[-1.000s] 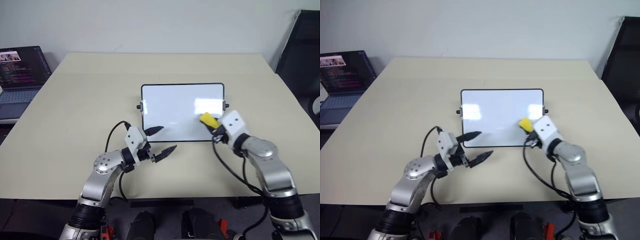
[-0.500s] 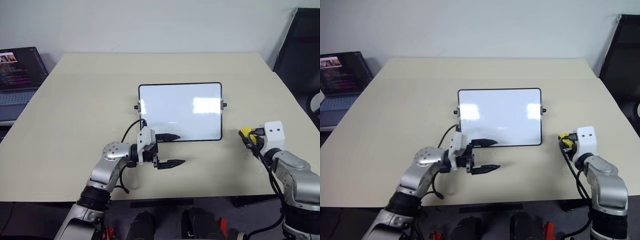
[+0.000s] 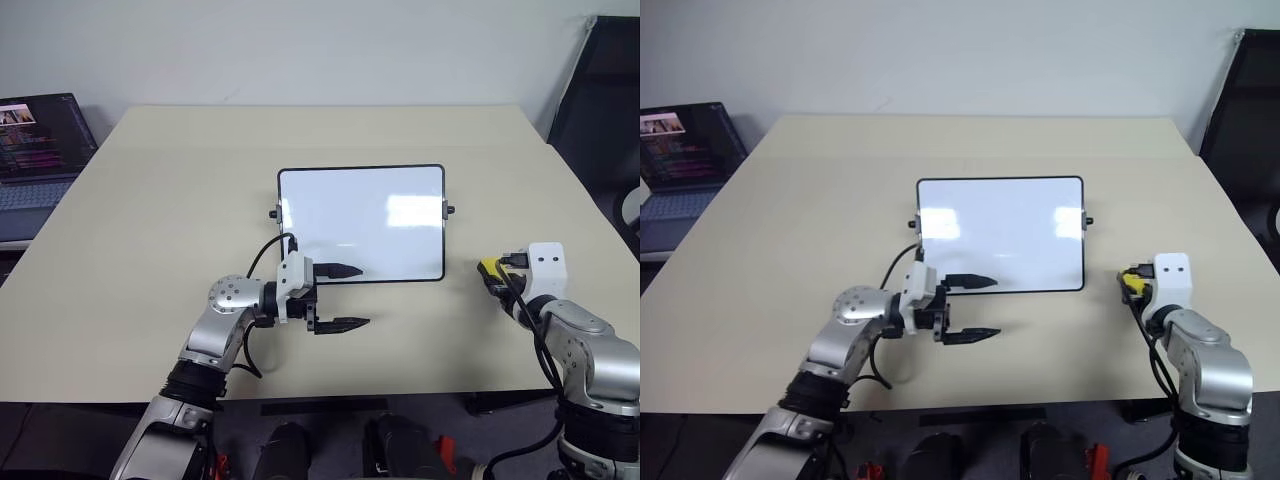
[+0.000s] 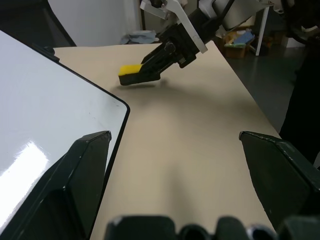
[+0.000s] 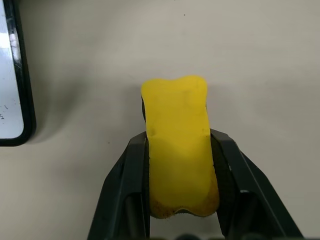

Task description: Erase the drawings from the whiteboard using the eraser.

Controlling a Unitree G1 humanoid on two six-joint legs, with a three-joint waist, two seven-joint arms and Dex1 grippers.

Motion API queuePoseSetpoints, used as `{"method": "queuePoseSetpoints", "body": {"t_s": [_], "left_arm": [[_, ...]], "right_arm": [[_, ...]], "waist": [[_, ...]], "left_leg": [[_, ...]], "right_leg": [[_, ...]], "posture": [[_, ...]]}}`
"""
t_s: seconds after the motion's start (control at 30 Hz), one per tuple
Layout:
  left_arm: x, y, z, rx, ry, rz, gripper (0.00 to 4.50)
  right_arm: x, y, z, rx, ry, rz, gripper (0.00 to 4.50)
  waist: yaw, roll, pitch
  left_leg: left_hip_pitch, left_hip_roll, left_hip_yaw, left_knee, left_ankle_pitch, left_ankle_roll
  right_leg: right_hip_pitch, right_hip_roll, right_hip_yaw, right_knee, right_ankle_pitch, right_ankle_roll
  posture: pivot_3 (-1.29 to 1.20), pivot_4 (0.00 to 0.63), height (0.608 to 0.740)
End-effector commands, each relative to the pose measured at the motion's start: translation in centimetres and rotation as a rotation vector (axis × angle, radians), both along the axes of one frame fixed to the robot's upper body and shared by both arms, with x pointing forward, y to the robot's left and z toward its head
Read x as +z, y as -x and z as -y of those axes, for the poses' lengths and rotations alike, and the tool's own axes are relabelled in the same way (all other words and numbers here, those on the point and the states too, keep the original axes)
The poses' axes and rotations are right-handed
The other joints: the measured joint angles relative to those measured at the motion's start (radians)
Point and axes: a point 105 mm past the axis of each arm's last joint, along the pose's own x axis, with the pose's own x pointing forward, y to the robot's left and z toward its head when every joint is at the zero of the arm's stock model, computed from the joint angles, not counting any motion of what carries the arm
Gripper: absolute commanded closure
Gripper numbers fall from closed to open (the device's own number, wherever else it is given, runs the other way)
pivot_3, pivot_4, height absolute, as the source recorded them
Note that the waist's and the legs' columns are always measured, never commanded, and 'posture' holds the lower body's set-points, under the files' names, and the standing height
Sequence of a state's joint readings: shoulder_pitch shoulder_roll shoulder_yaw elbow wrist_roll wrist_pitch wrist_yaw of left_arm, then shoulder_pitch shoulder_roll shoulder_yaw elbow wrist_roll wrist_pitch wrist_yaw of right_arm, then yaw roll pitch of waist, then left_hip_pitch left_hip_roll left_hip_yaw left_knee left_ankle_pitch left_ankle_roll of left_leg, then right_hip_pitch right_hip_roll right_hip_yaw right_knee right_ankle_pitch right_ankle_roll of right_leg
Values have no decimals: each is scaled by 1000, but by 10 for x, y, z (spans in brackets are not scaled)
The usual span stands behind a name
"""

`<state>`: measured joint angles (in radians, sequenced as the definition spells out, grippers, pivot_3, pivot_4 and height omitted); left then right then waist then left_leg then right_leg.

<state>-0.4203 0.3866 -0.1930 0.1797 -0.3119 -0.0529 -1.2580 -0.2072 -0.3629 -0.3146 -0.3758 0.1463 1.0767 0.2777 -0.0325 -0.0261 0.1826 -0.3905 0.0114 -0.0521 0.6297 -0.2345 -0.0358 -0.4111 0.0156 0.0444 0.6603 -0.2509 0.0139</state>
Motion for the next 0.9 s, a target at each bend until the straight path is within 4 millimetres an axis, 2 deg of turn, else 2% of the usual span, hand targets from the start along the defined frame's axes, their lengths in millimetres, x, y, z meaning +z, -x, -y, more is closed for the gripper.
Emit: {"method": "queuePoseSetpoints", "body": {"t_s": [0.03,0.43,0.73,0.77,0.9], "left_arm": [[8,0,3,-21,11,35,0],[6,-4,4,-6,-1,41,0],[5,-5,2,2,0,42,0],[4,-5,2,4,-1,41,0],[3,-5,0,15,-7,39,0]], "right_arm": [[3,4,9,-25,24,7,3268],[5,0,6,-22,3,27,3268],[5,0,13,-41,27,26,265],[6,-1,13,-42,28,26,60],[7,0,17,-66,38,32,60]], "waist": [[0,0,0],[0,0,0],[0,0,0],[0,0,0],[0,0,0]], "left_leg": [[0,0,0,0,0,0],[0,0,0,0,0,0],[0,0,0,0,0,0],[0,0,0,0,0,0],[0,0,0,0,0,0]], "right_leg": [[0,0,0,0,0,0],[0,0,0,0,0,0],[0,0,0,0,0,0],[0,0,0,0,0,0],[0,0,0,1,0,0]], "posture": [[0,150,740],[0,150,740],[0,150,740],[0,150,740],[0,150,740]]}}
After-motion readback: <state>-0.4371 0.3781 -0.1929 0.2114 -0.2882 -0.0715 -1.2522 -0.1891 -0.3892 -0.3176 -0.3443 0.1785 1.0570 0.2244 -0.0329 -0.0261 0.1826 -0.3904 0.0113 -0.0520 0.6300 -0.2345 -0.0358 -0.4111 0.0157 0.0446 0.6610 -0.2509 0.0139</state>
